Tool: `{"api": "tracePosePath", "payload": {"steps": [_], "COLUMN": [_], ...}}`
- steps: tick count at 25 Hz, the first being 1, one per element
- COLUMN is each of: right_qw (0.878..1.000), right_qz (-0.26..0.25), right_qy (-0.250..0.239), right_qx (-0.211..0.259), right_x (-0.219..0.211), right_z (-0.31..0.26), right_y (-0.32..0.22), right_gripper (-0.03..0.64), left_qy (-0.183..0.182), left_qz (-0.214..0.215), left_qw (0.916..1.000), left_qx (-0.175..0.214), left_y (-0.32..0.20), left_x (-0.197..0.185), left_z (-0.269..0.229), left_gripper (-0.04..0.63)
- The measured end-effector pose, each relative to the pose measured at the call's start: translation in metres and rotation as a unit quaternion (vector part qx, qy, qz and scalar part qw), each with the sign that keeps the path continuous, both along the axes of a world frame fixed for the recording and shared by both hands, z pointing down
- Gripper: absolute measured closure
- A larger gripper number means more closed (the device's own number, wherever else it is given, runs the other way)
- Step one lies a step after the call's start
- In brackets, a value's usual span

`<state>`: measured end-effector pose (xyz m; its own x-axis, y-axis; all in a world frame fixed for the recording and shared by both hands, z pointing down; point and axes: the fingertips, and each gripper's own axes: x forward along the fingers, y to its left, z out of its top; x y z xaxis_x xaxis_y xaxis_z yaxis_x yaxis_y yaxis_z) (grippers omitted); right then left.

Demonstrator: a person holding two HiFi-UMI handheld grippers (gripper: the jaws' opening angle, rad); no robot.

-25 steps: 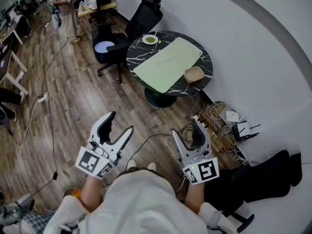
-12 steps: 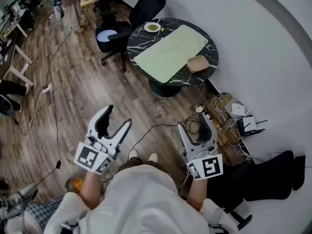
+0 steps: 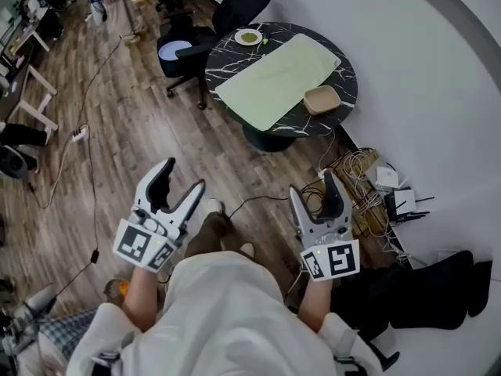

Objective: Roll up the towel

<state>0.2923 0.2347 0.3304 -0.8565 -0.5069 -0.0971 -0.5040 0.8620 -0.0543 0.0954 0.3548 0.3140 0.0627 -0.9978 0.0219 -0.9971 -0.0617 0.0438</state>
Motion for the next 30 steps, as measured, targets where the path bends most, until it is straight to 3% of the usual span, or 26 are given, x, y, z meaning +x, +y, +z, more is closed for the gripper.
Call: {"api": "tracePosePath", "payload": {"steps": [9,17,24,30], "right_qw": [0.999,0.991,0.979,0.969], "right_qz": [0.048,0.117,0.173,0.204], "right_qy": [0.005,0.054,0.095,0.117], "right_qx": [-0.009,-0.017,-0.047,-0.075], "right_x": [-0.032,-0.15,-0.261,-0.288], "right_z": [0.015,0.042,0.04,0.052], "right_y": [-0.062,-0.162,-0.236,-0.264], "right_gripper": [0.33,0.328,0.324,0.325], "left_qy": [0.007,0.026,0.022,0.038], "left_qz": [0.036,0.091,0.194,0.242], "left_qw": [0.9993,0.9952,0.9779,0.9654], "left_qx": [0.006,-0.023,-0.074,-0.089], "left_y": [-0.089,-0.218,-0.318,-0.368], "left_x": [-0.052,-0.188,-0.281,-0.3], "left_z": [0.012,0.063,0.089,0.097], "left_gripper": [0.321,0.321,0.321,0.321]}}
